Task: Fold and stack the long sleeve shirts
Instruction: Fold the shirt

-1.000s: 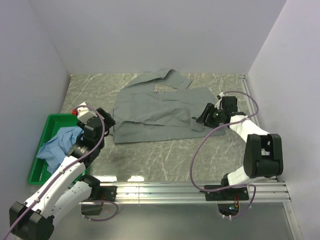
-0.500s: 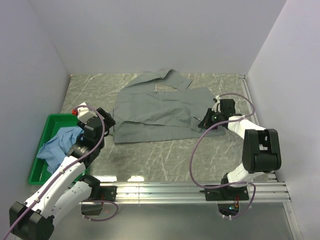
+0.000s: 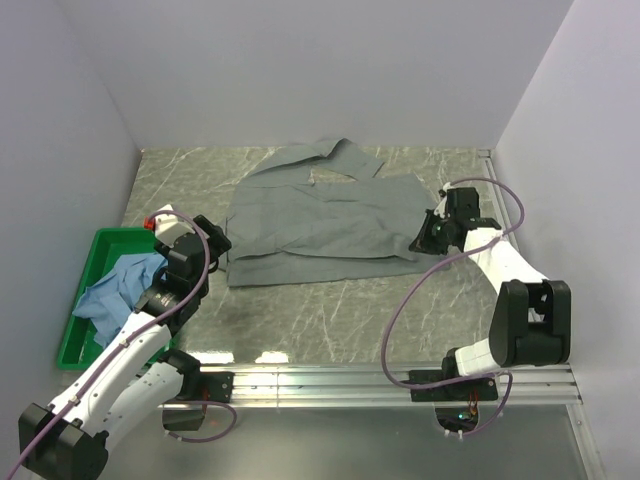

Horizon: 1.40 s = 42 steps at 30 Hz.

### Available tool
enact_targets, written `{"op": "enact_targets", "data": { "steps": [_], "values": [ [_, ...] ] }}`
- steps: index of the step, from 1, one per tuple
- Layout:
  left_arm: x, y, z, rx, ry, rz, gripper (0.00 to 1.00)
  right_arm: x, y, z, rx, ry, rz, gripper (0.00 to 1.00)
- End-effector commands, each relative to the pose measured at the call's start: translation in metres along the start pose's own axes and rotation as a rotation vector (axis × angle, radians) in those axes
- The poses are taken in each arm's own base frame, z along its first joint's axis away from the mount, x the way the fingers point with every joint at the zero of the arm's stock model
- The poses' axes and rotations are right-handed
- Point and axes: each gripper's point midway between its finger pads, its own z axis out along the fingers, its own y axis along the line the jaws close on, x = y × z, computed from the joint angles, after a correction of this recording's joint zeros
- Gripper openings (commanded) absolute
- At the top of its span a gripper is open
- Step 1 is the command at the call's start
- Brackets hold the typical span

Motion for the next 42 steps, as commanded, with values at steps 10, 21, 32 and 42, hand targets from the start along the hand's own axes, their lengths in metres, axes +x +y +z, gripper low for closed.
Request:
{"op": "enact_targets", "data": {
  "steps": [10, 21, 32, 42],
  "values": [
    [-0.003, -0.006, 0.000, 0.032, -0.012, -0.002, 0.77, -0.004, -0.014, -0.005, 0.113, 0.007, 0.056, 0.44],
    [0.024, -0.053, 0.001, 0.231, 0.158, 0.106, 0.81, -0.061, -0.031, 0.000, 0.172, -0.188, 0.214, 0.43],
    [0.079, -0.091, 0.024, 0.288, 0.407, 0.131, 0.82, -0.048, -0.034, 0.053, 0.099, -0.083, 0.255, 0.56],
    [0.136, -0.074, 0.045, 0.173, 0.560, 0.145, 0.83, -0.026, -0.022, 0.071, 0.010, -0.006, 0.225, 0.55]
  ]
}}
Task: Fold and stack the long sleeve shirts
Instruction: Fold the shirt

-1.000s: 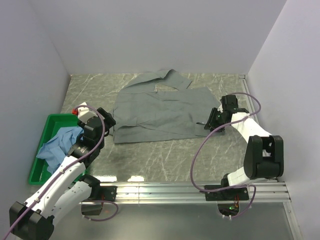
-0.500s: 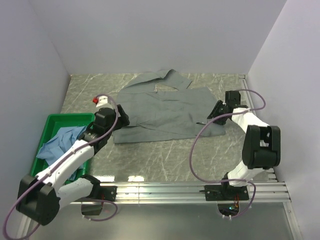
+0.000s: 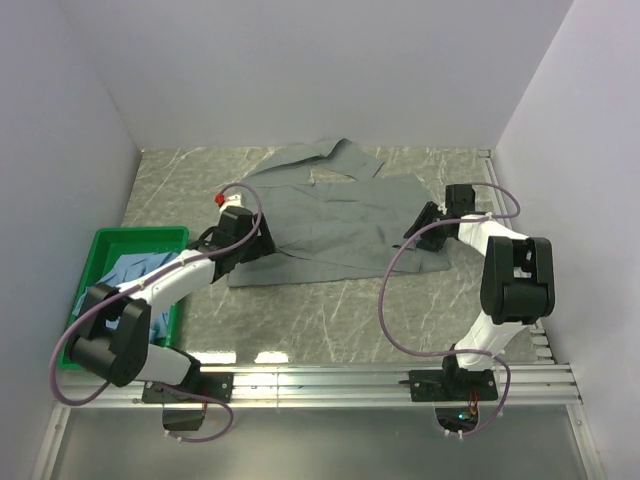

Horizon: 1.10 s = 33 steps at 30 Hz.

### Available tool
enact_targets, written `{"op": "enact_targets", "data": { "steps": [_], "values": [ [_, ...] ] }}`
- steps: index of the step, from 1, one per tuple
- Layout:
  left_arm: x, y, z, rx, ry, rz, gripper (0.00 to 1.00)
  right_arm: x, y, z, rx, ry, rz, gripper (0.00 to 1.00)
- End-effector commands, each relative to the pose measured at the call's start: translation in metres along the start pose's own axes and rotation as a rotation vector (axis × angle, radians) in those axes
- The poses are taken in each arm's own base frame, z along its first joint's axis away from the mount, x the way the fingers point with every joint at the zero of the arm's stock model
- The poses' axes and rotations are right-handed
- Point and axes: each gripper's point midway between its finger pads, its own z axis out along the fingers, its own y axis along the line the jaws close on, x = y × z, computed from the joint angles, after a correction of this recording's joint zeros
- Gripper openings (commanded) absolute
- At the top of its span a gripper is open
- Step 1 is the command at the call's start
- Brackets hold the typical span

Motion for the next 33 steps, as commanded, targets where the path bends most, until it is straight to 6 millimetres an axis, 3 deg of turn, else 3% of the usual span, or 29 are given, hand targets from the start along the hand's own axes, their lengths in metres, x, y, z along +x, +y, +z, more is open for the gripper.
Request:
{"op": "enact_targets", "data": {
  "steps": [1, 8, 13, 14, 17, 19, 28, 33],
  "values": [
    [-0.005, -0.011, 0.004, 0.021, 0.005, -0.031, 0.83, 0.005, 0.011, 0.007, -0.063, 0.017, -0.036, 0.54],
    [0.015, 0.002, 0.014, -0.028, 0.057, -0.039, 0.83, 0.020, 0.013, 0.011, -0.090, 0.069, -0.055, 0.49],
    [0.023, 0.009, 0.018, -0.054, 0.077, -0.031, 0.83, 0.019, 0.018, 0.011, -0.103, 0.072, -0.080, 0.32],
    [0.024, 0.010, 0.018, -0.060, 0.077, -0.032, 0.83, 0.018, 0.017, 0.011, -0.097, 0.070, -0.081, 0.22],
    [0.027, 0.013, 0.020, -0.074, 0.089, -0.036, 0.83, 0.013, 0.018, 0.008, -0.090, 0.053, -0.094, 0.07],
    [0.030, 0.014, 0.020, -0.080, 0.096, -0.038, 0.83, 0.009, 0.020, 0.004, -0.085, 0.035, -0.102, 0.01],
    [0.034, 0.025, 0.018, -0.123, 0.097, -0.039, 0.84, -0.040, 0.016, -0.034, 0.033, -0.204, -0.160, 0.00],
    [0.036, 0.027, 0.019, -0.138, 0.104, -0.049, 0.84, -0.047, 0.008, -0.032, 0.091, -0.214, -0.156, 0.00]
  ]
}}
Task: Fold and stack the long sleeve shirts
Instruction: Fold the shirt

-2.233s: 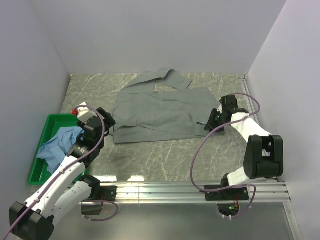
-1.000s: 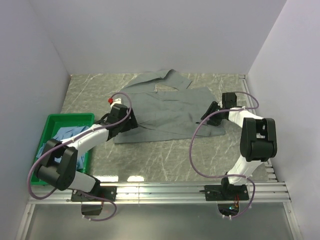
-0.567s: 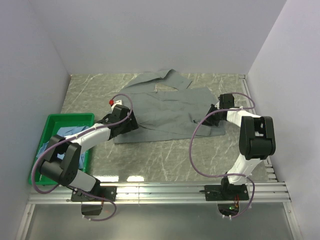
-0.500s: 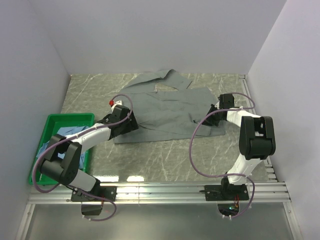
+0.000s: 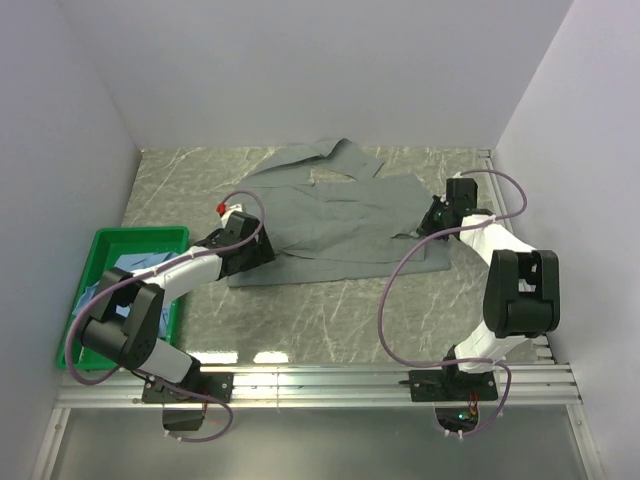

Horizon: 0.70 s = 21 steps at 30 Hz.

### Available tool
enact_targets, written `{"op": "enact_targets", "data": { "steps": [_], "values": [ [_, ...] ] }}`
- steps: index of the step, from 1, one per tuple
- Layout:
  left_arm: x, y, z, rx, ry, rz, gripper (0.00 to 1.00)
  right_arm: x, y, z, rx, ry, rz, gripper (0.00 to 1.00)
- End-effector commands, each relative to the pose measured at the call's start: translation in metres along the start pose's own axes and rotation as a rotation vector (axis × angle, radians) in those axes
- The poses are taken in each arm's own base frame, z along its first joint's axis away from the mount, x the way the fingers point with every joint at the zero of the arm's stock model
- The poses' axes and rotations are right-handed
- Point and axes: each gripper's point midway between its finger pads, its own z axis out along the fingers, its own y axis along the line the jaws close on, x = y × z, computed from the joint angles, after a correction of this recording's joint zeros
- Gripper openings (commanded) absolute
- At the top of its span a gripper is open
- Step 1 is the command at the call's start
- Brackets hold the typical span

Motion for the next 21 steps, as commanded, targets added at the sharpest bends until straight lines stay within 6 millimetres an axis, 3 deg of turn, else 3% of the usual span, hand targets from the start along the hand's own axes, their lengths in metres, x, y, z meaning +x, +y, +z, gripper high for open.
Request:
{"op": "enact_targets", "data": {
  "steps": [1, 3, 6, 7, 10, 13, 17, 18, 21],
  "values": [
    [0.000, 0.002, 0.000, -0.019, -0.008, -0.019, 0.84, -0.024, -0.005, -0.005, 0.066, -0.073, -0.024, 0.00],
    [-0.001, 0.001, -0.001, -0.014, -0.012, -0.023, 0.84, -0.019, -0.010, 0.001, 0.090, -0.051, -0.016, 0.05],
    [-0.004, 0.001, -0.004, -0.011, -0.017, -0.022, 0.84, -0.018, -0.014, 0.003, 0.116, -0.037, -0.008, 0.28],
    [-0.007, -0.001, -0.005, -0.008, -0.024, -0.023, 0.84, -0.022, -0.012, 0.000, 0.116, -0.046, -0.009, 0.40],
    [-0.016, -0.007, -0.013, 0.009, -0.044, -0.017, 0.84, -0.034, -0.009, -0.012, 0.126, -0.084, -0.003, 0.57],
    [-0.030, -0.016, -0.025, 0.035, -0.072, -0.021, 0.85, -0.041, 0.002, -0.025, 0.095, -0.106, -0.003, 0.59],
    [-0.056, -0.040, -0.046, 0.121, -0.127, -0.033, 0.85, -0.043, 0.043, -0.040, -0.107, -0.122, 0.015, 0.59],
    [-0.062, -0.047, -0.050, 0.150, -0.138, -0.040, 0.84, -0.027, 0.062, -0.039, -0.181, -0.078, 0.003, 0.59],
    [-0.067, -0.065, -0.051, 0.216, -0.131, -0.063, 0.81, -0.012, 0.079, -0.031, -0.261, -0.043, 0.037, 0.59]
  ]
}}
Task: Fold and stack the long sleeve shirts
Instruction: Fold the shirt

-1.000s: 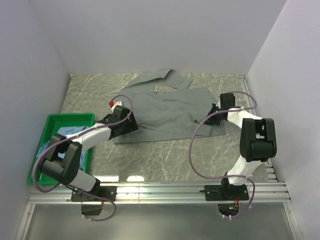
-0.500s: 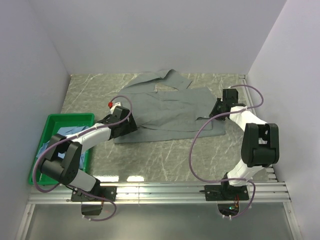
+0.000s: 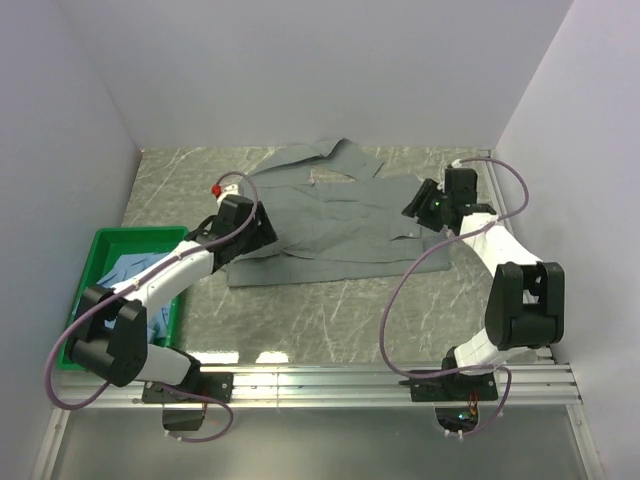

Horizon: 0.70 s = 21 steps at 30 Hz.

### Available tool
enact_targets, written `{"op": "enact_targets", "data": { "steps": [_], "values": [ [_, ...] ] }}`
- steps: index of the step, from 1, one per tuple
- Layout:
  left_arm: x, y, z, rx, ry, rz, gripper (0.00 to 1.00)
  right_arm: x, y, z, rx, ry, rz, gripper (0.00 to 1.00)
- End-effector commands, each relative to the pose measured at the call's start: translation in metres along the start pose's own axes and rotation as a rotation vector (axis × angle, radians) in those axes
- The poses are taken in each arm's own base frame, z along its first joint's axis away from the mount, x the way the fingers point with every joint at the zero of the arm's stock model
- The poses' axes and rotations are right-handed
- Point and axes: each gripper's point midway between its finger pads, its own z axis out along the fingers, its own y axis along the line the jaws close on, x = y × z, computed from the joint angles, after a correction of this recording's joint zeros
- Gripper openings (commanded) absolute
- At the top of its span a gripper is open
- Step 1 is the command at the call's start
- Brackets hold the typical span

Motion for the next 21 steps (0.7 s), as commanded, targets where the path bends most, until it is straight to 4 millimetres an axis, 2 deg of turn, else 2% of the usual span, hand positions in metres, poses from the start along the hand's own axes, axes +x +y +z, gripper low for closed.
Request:
{"op": "enact_targets", "data": {
  "steps": [1, 2, 3, 5, 8, 9, 11, 13, 15, 18, 21],
  "values": [
    [-0.025, -0.044, -0.010, 0.155, -0.044, -0.044, 0.80, 0.020, 0.041, 0.002, -0.188, 0.047, 0.036, 0.58],
    [-0.020, -0.045, -0.003, 0.151, -0.025, -0.048, 0.78, 0.020, 0.044, 0.005, -0.208, 0.039, 0.061, 0.58],
    [-0.019, -0.047, 0.001, 0.156, -0.018, -0.054, 0.77, 0.030, 0.037, 0.010, -0.202, 0.055, 0.078, 0.58],
    [-0.010, -0.046, 0.016, 0.143, 0.011, -0.071, 0.74, 0.035, 0.029, 0.018, -0.190, 0.047, 0.107, 0.57],
    [-0.001, -0.038, 0.035, 0.100, 0.027, -0.094, 0.69, 0.054, 0.005, 0.029, -0.141, 0.084, 0.159, 0.55],
    [0.002, -0.032, 0.039, 0.077, 0.031, -0.101, 0.68, 0.062, -0.004, 0.032, -0.118, 0.104, 0.175, 0.55],
    [0.011, -0.016, 0.050, 0.015, 0.035, -0.125, 0.65, 0.064, -0.014, 0.038, -0.107, 0.099, 0.206, 0.54],
    [0.020, -0.005, 0.057, -0.017, 0.052, -0.152, 0.63, 0.079, -0.023, 0.040, -0.085, 0.128, 0.233, 0.53],
    [0.030, 0.012, 0.061, -0.065, 0.068, -0.171, 0.62, 0.083, -0.041, 0.040, -0.042, 0.138, 0.273, 0.53],
    [0.043, 0.039, 0.064, -0.142, 0.091, -0.221, 0.61, 0.088, -0.048, 0.037, -0.031, 0.142, 0.289, 0.52],
    [0.042, 0.062, 0.060, -0.190, 0.078, -0.283, 0.61, 0.087, -0.054, 0.031, 0.023, 0.141, 0.294, 0.52]
  ]
}}
